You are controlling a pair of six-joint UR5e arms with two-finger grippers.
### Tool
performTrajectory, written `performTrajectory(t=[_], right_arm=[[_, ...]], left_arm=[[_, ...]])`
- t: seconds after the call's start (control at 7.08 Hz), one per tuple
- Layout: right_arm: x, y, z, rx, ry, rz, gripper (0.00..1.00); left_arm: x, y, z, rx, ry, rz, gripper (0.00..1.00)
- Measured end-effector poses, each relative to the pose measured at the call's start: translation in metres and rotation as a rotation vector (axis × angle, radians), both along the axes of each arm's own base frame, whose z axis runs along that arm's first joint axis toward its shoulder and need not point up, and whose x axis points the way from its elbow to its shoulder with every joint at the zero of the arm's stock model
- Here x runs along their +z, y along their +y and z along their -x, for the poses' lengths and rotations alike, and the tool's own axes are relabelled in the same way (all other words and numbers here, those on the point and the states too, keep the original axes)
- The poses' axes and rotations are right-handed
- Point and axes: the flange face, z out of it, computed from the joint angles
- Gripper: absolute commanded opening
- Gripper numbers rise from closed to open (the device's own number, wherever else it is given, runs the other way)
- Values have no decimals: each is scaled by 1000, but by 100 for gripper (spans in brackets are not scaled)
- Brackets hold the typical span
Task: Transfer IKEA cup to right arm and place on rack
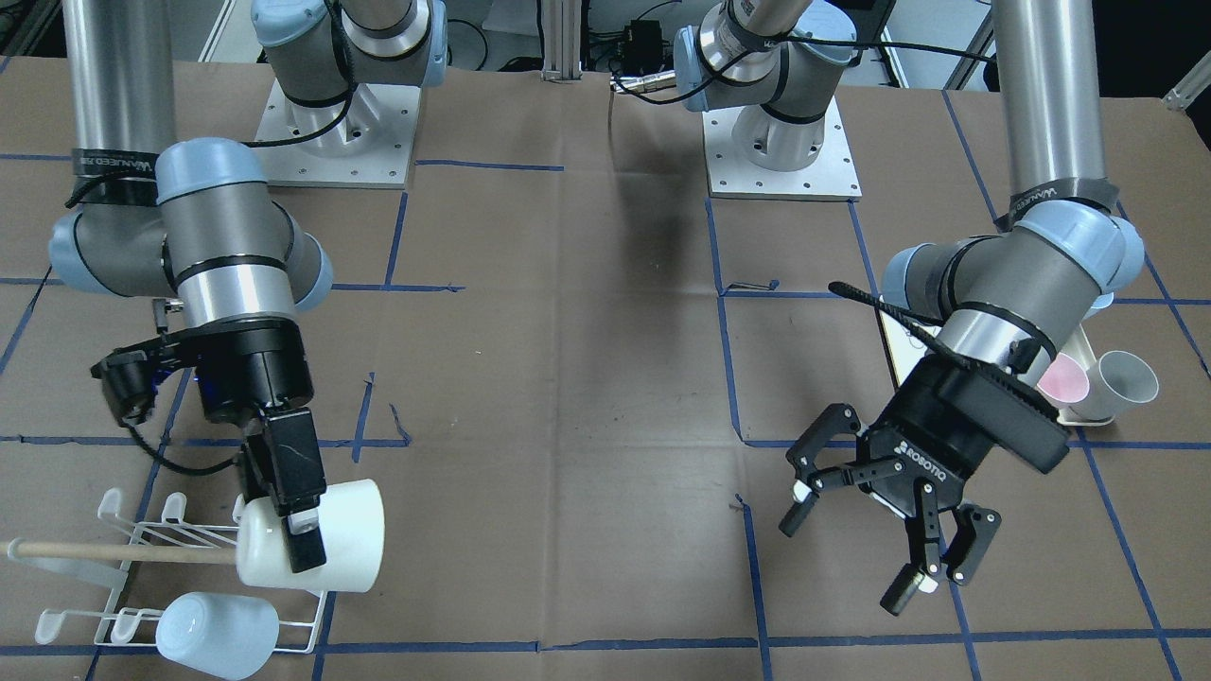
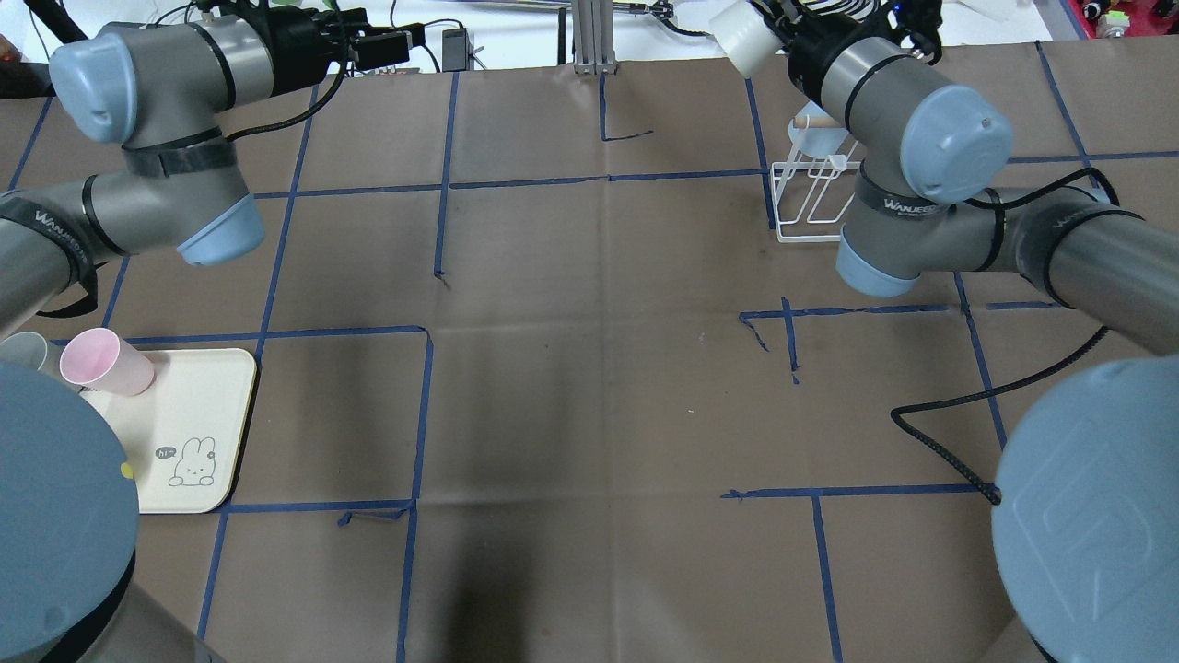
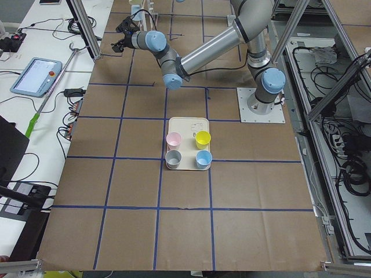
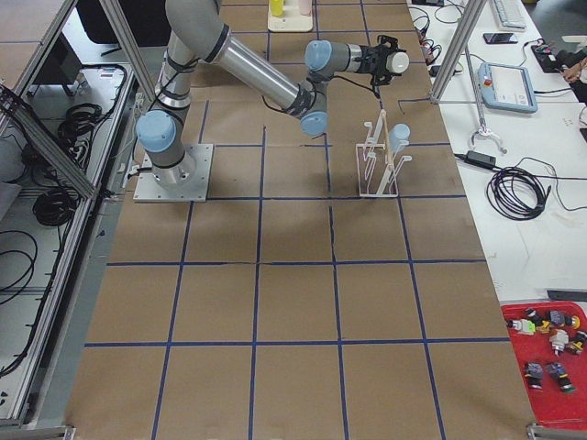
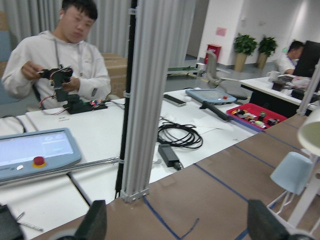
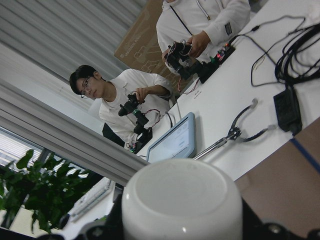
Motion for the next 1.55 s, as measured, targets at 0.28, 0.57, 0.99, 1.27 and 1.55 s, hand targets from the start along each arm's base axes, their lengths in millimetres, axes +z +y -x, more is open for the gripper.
performTrajectory(t=[0.28,0.57,0.99,1.27,1.55], right_arm=[[-12,-3,56,45,393,74,28],[-17,-8,110,59,662,98,28],[-34,-18,156,58,816,85,28],[-46,-37,169,51,826,88,28],[-56,-44,182,42,824,76,28]], left_arm=[[-4,-17,24,159,-172,-246,100],[-12,-11,38,257,-237,-502,100],[30,12,37,338,-301,-811,100],[69,46,36,369,-336,-935,100],[84,80,37,374,-346,-986,100]])
